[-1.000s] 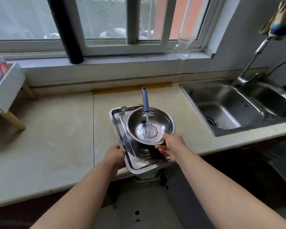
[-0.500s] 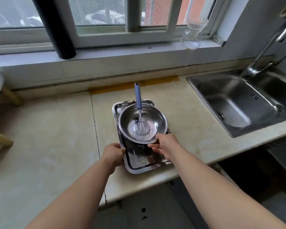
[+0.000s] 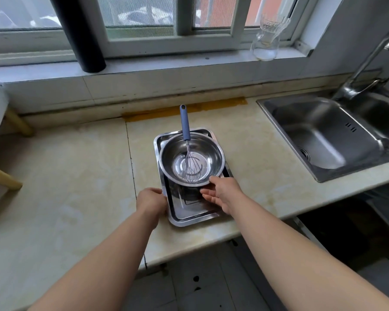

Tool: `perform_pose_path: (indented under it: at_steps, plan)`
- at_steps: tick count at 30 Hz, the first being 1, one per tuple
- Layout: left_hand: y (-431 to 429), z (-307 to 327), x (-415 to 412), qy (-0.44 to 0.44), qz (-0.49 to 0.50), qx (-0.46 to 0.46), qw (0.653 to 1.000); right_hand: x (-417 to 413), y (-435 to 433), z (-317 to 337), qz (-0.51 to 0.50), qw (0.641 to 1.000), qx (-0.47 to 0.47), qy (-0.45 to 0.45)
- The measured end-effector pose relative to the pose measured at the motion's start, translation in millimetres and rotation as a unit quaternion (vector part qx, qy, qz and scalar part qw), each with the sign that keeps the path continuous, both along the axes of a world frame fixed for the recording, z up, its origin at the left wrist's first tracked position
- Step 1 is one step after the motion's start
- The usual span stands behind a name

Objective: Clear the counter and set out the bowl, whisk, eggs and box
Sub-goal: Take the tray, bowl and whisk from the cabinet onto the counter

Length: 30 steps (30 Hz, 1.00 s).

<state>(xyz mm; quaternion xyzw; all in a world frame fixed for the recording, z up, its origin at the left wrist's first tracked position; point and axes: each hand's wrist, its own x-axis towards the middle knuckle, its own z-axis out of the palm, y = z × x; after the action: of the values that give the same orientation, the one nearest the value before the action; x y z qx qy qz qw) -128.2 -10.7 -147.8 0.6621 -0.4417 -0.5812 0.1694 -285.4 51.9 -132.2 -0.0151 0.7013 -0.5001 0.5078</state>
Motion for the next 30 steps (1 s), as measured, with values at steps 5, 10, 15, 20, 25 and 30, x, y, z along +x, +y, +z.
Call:
perform_pose_path:
  at_steps: [5, 10, 15, 20, 25, 30]
  plan:
    - [21, 15, -8, -0.057, 0.045, -0.05, 0.996, -5, 26, 9, -0.004, 1.0, -0.007, 0.016]
    - [61, 27, -26, -0.01, 0.063, -0.089, 0.994, -31, 74, 22, -0.031, 0.998, -0.011, 0.057]
    - [122, 26, -65, 0.049, 0.012, -0.11, 0.993, -66, 147, 23, -0.039, 0.994, 0.004, 0.103]
    - [200, 11, -114, 0.091, -0.043, -0.068, 0.993, -105, 240, 14, -0.045, 0.992, 0.037, 0.116]
    - [271, -10, -151, 0.135, -0.081, -0.002, 0.988, -139, 318, -2, -0.055, 0.974, 0.128, 0.179]
    - [328, -33, -175, 0.141, -0.112, 0.039, 0.983, -163, 383, -26, 0.013, 0.965, 0.171, 0.198]
